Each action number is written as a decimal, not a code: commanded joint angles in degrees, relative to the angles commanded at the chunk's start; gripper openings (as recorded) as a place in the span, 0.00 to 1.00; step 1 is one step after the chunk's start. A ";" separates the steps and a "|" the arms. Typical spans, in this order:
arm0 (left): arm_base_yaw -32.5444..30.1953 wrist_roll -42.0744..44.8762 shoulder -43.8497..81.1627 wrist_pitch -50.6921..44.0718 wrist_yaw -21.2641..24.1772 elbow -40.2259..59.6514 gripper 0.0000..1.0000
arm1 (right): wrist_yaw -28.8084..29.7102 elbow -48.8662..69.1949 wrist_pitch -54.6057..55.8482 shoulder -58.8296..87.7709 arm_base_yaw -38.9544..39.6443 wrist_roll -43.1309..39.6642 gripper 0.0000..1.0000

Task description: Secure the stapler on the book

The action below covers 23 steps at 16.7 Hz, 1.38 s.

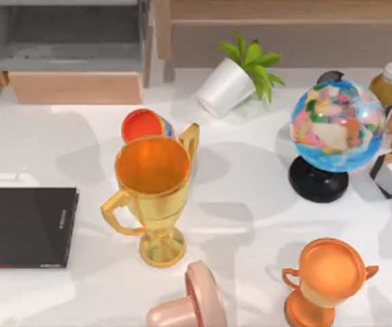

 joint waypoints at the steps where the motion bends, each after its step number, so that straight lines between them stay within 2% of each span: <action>1: -0.15 -0.15 0.33 1.28 -0.02 -0.86 1.00 | 0.00 0.00 0.00 0.00 0.00 0.00 1.00; 9: -0.81 -0.81 2.27 4.67 -0.02 -2.42 1.00 | 0.00 0.00 0.00 0.00 0.00 0.00 1.00; 22: -0.81 -0.81 2.27 4.67 -0.02 -2.42 0.02 | 0.00 0.00 0.00 0.00 0.00 0.00 1.00; 23: -0.81 -0.81 2.27 4.67 -0.02 -2.42 0.00 | 0.00 0.00 0.00 0.00 0.00 0.00 1.00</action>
